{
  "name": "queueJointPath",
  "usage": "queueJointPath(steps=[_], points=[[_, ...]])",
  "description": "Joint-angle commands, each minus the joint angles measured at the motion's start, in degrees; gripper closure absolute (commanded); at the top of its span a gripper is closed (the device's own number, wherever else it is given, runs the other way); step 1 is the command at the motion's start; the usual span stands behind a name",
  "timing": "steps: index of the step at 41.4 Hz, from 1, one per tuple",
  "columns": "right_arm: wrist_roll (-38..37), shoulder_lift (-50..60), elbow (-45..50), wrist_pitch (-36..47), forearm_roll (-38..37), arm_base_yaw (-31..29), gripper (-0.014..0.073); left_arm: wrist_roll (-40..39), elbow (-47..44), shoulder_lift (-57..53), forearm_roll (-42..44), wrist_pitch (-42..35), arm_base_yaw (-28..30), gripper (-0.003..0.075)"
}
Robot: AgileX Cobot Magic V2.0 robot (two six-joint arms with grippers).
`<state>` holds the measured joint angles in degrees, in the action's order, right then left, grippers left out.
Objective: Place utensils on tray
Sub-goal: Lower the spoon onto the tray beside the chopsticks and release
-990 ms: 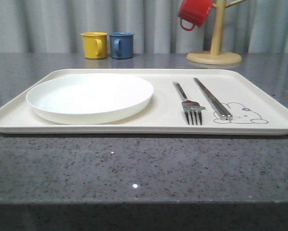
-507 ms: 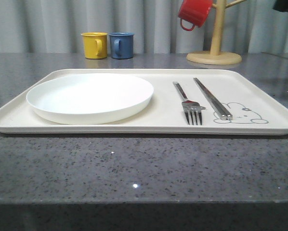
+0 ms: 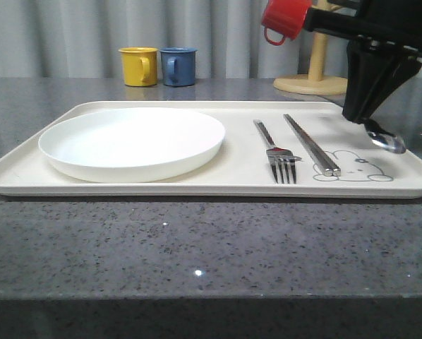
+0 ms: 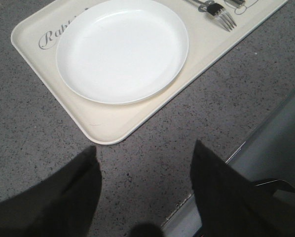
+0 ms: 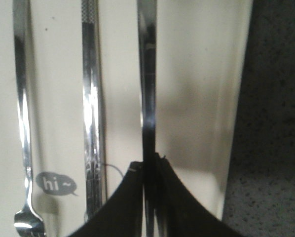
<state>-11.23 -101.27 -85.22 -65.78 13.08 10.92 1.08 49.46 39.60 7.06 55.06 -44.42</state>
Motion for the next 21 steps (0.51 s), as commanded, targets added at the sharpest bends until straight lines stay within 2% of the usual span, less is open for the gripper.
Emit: queueJointPath(steps=[1, 6, 14, 21], points=[[-0.3, 0.9, -1.7, 2.0, 0.7, -0.1, 0.0556, -0.3, 1.3, 0.0, 0.5, -3.7, -0.4, 0.0334], [-0.8, -0.1, -1.7, 2.2, 0.7, -0.1, 0.0513, -0.3, 1.3, 0.0, 0.5, -3.7, -0.4, 0.0334], [-0.7, 0.5, -1.7, 2.1, 0.6, -0.1, 0.0245, -0.3, 1.3, 0.0, 0.5, -3.7, -0.4, 0.0334], [2.0, 5.6, -1.7, 2.2, -0.9, 0.1, 0.0235, -0.3, 1.3, 0.0, 0.5, -3.7, -0.4, 0.0334]])
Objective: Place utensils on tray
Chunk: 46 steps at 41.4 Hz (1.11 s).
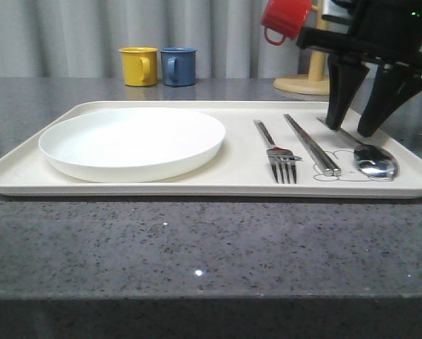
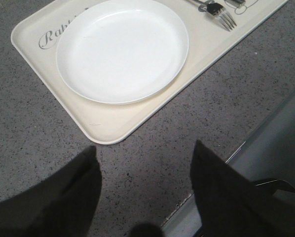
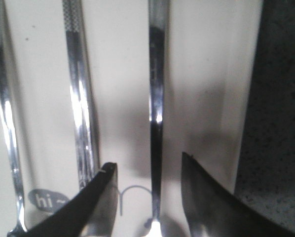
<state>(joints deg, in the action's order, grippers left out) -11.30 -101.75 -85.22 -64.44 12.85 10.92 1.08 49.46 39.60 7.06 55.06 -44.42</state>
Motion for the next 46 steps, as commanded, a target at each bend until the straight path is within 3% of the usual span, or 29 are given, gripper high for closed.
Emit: queueJointPath(steps=[1, 14, 26, 41, 46], points=[[3.0, 7.4, -1.7, 0.7, -1.1, 0.5, 0.0235, -0.3, 1.3, 0.0, 0.5, -3.7, -0.4, 0.0334], [7.5, 22.7, 3.9, -5.6, -15.3, 10.1, 0.0235, -0.3, 1.3, 0.0, 0.5, -3.7, -0.4, 0.0334], [7.5, 42.1, 20.3, 4.0, -12.8, 11.2, 0.0235, -0.3, 1.3, 0.0, 0.5, -3.7, -0.4, 0.0334], [7.5, 66.8, 38.5, 9.4, -13.2, 11.2, 0.0237, -0.3, 1.3, 0.0, 0.5, -3.7, -0.4, 0.0334], [7.5, 73.1, 42.5, 9.8, -13.3, 11.2, 0.0327, -0.3, 1.3, 0.0, 0.5, -3.7, -0.4, 0.0334]])
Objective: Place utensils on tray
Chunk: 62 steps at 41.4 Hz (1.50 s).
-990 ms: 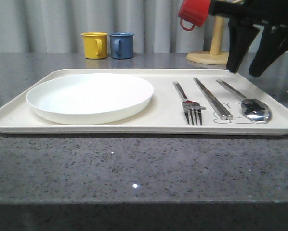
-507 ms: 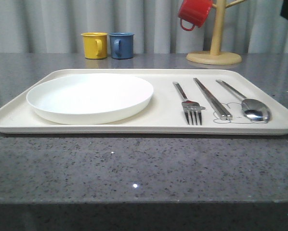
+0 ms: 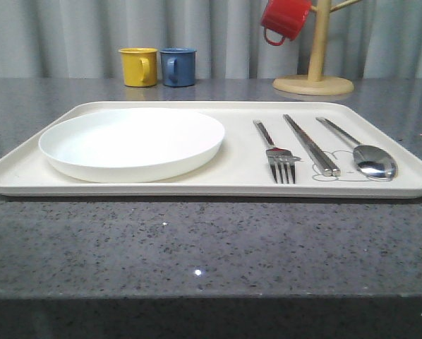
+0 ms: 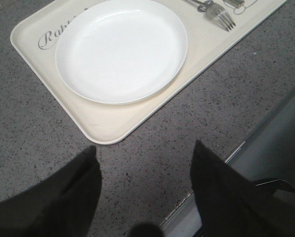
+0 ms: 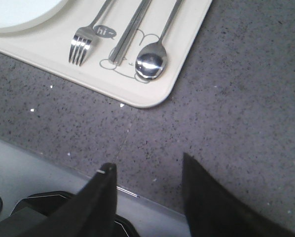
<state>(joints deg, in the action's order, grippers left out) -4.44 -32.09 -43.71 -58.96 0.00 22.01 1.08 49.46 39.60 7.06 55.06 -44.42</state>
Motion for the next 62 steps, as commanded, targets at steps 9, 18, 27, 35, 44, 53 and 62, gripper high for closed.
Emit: queueJointPath(steps=[9, 18, 27, 35, 44, 53, 62], points=[[0.6, 9.3, 4.1, 4.4, -0.4, 0.1, 0.0636, -0.3, 1.3, 0.0, 0.5, -3.8, -0.4, 0.0334], [0.6, 9.3, 4.3, 3.9, 0.0, 0.1, 0.0662, -0.3, 1.3, 0.0, 0.5, -3.0, -0.4, 0.0513], [0.6, 9.3, 4.3, 3.9, 0.0, 0.1, 0.0662, -0.3, 1.3, 0.0, 0.5, -3.6, -0.4, 0.0724], [0.6, 9.3, 4.3, 3.9, 0.0, 0.1, 0.0662, -0.3, 1.3, 0.0, 0.5, -3.6, -0.4, 0.0738], [0.6, 9.3, 4.3, 3.9, 0.0, 0.1, 0.0662, -0.1, 0.7, -2.9, 3.3, -4.1, 3.7, 0.0738], [0.6, 9.3, 4.3, 3.9, 0.0, 0.1, 0.0662, -0.1, -10.7, -17.2, 3.4, -18.4, 20.5, 0.0738], [0.6, 9.3, 4.3, 3.9, 0.0, 0.1, 0.0662, -0.1, -29.1, -31.3, -0.3, -37.8, 33.0, 0.0738]])
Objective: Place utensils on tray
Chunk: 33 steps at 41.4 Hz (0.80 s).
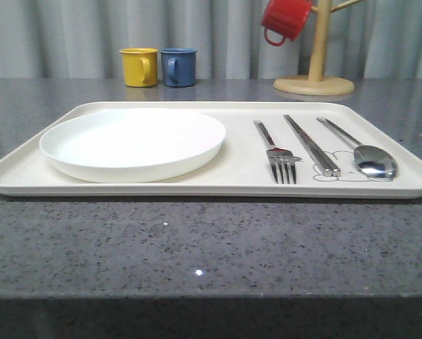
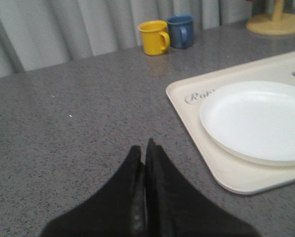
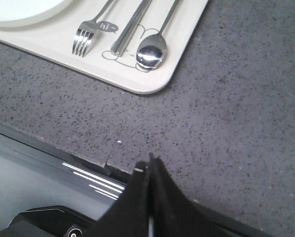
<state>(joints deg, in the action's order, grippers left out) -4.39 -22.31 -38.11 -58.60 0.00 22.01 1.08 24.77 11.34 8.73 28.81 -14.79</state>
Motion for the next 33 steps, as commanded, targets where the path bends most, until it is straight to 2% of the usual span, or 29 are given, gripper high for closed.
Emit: queueJointPath(steps=[1, 10, 14, 16, 33], points=[[0.5, -0.4, -1.3, 3.6, 0.0, 0.1, 0.0662, -0.1, -6.5, -4.2, -3.0, -14.2, 4.6, 0.0738], [0.5, -0.4, -1.3, 3.6, 0.0, 0.1, 0.0662, -0.1, -20.9, -10.4, -11.4, -29.7, 11.9, 0.0738], [0.5, -0.4, -1.3, 3.6, 0.0, 0.1, 0.0662, -0.1, -25.4, -13.1, -11.9, -34.8, 13.9, 0.0738], [0.5, -0.4, -1.3, 3.6, 0.0, 0.1, 0.0662, -0.1, -24.8, -13.2, -11.4, -31.2, 14.4, 0.0738], [0.5, -0.5, -1.3, 3.6, 0.0, 0.1, 0.0662, -0.1, -25.2, -13.1, -9.7, -28.2, 13.2, 0.0738]])
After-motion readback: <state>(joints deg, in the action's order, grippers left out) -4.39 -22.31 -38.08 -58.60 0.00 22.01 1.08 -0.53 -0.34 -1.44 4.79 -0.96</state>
